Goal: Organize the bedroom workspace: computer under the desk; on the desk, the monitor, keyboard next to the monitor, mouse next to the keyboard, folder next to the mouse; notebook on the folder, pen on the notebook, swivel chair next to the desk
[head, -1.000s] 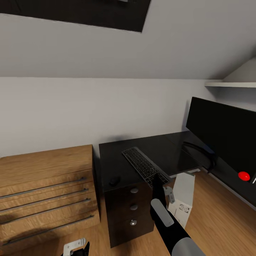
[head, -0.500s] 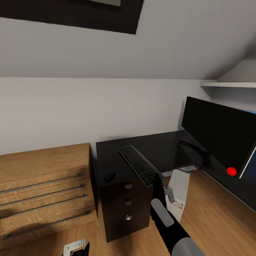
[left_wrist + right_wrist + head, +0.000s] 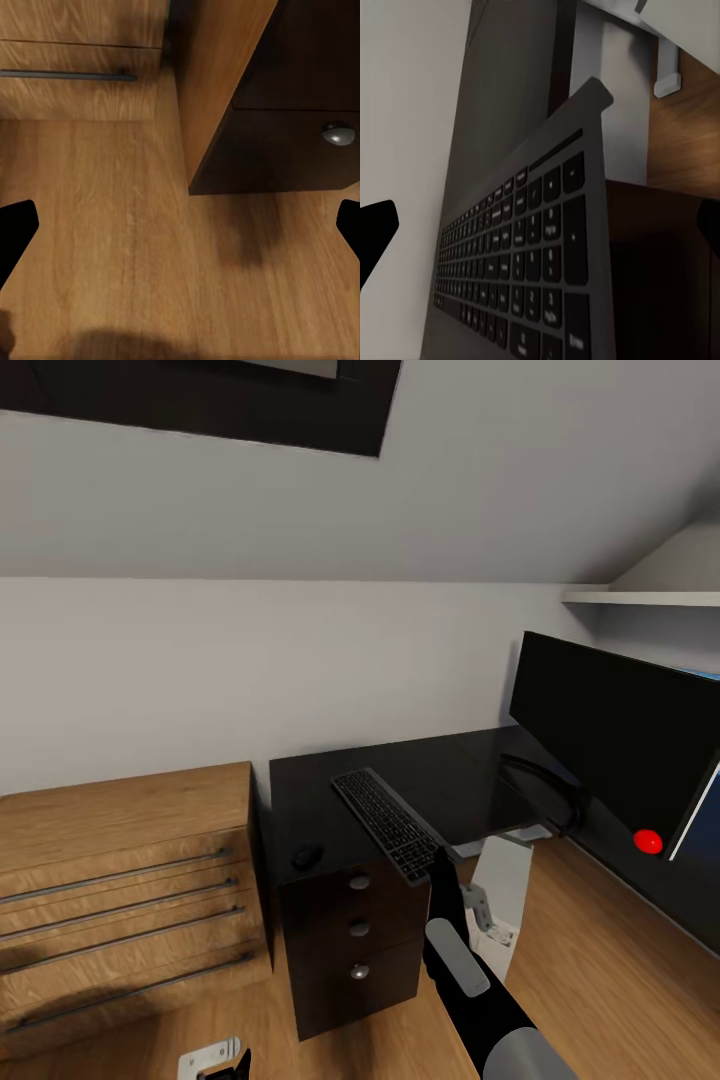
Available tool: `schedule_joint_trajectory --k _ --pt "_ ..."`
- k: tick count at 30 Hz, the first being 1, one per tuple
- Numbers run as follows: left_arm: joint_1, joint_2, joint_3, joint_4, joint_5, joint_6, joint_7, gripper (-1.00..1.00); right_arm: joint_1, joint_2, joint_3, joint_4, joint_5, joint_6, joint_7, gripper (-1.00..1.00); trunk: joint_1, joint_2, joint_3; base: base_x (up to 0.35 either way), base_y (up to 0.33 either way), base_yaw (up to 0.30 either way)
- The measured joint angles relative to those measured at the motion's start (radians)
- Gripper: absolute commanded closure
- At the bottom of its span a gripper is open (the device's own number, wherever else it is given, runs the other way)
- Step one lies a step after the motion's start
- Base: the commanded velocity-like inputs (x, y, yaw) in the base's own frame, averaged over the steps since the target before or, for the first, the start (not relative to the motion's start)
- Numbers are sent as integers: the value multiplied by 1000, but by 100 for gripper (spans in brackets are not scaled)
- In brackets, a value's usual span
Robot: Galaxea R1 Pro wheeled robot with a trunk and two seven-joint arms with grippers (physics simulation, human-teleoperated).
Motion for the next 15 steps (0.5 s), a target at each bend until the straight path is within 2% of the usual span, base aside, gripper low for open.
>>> schedule_joint_trajectory --k 6,8,12,13,15 --pt "0 0 0 1 1 0 0 -100 0 0 -12 -3 0 -1 0 -100 -19 35 16 0 0 0" --pt "0 0 0 1 1 0 0 -100 0 0 -29 -3 0 -1 0 -100 -27 49 22 0 0 0" --pt "0 0 1 1 1 0 0 -100 0 0 -92 -6 -8 0 -1 -100 -42 77 34 0 0 0" --pt "0 0 1 1 1 0 0 -100 0 0 -119 -10 -11 3 -1 -100 -46 84 38 0 0 0" --pt "0 0 2 1 1 0 1 -100 0 -5 -144 -17 -13 11 -1 -100 -54 98 44 0 0 0"
